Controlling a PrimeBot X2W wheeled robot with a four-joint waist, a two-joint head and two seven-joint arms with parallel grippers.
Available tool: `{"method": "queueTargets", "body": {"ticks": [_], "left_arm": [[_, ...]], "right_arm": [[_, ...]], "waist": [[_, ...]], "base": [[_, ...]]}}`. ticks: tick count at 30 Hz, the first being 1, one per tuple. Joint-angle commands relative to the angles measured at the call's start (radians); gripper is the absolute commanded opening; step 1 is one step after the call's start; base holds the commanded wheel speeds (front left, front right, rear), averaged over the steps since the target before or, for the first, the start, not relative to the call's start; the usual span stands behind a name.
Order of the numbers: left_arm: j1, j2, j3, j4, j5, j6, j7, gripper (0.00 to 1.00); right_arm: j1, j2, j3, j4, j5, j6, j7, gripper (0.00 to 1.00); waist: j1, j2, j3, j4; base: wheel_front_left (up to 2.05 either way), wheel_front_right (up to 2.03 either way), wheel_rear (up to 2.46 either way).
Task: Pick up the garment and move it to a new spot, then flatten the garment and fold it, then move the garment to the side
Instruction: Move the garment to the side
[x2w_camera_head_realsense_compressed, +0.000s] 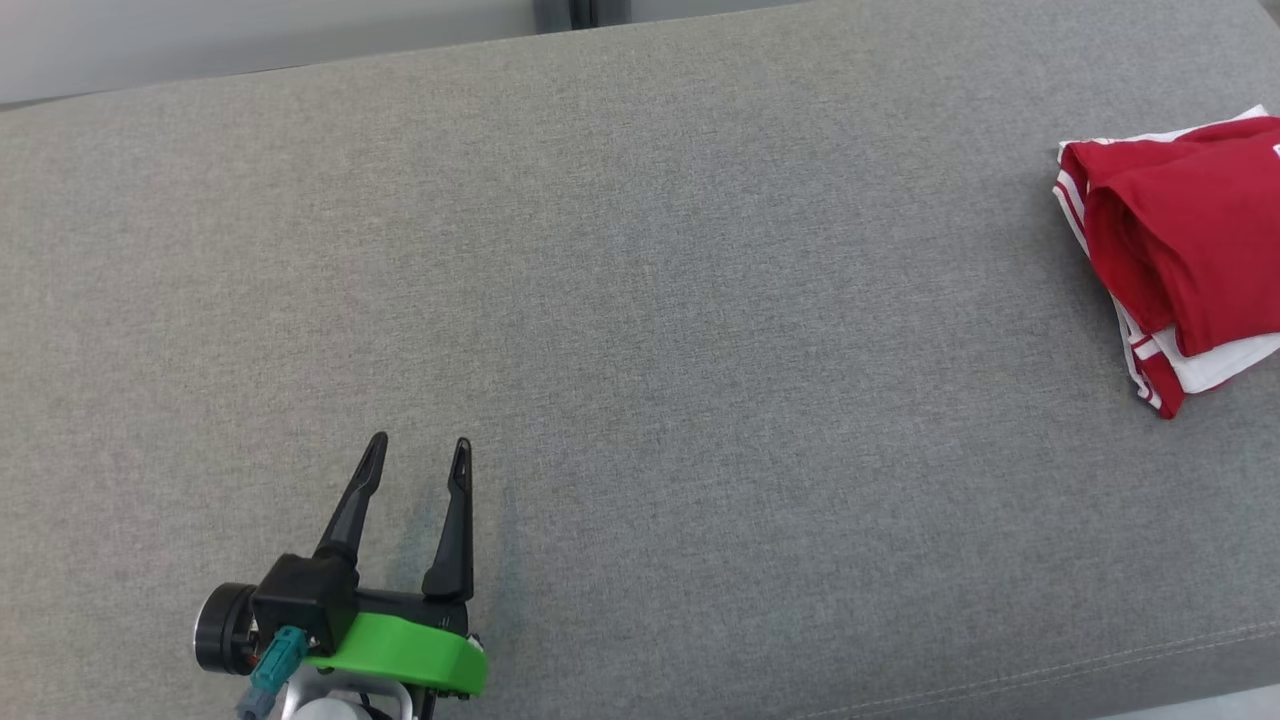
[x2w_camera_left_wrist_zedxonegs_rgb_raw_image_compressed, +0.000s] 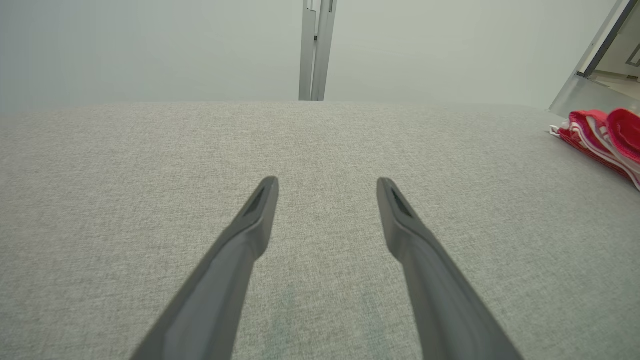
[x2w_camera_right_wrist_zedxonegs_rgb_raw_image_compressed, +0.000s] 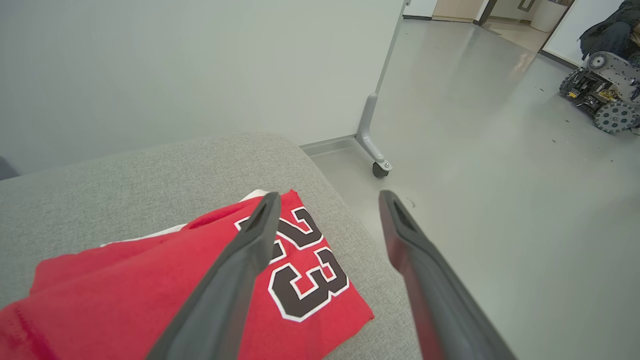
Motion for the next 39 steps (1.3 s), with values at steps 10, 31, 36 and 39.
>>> {"method": "queueTargets", "body": {"ticks": [10,31,36,39], "left_arm": [[0.009,0.006,0.011,0.006,0.005,-0.001,0.0,1.0],[0.001,0.0,0.123,0.065,-0.122,0.086,0.0,1.0],[0.036,0.0,0.108,0.078,-0.144,0.097,0.0,1.0],[0.053,0.0,0.107,0.082,-0.125,0.099,0.0,1.0]], "right_arm": [[-0.037,0.063,0.032,0.006,-0.041,-0.002,-0.071,1.0],[0.229,0.271,0.441,-0.307,0.163,-0.002,-0.25,1.0],[0.412,0.332,0.449,-0.452,0.169,-0.002,-0.256,1.0],[0.518,0.369,0.431,-0.54,0.156,-0.002,-0.259,1.0]], "waist": [[0.0,0.0,-0.018,-0.03],[0.0,0.0,-0.219,0.008],[0.0,0.0,-0.262,0.036],[0.0,0.0,-0.272,0.048]], "base": [[0.0,0.0,0.0],[0.0,0.0,0.0],[0.0,0.0,0.0],[0.0,0.0,0.0]]}}
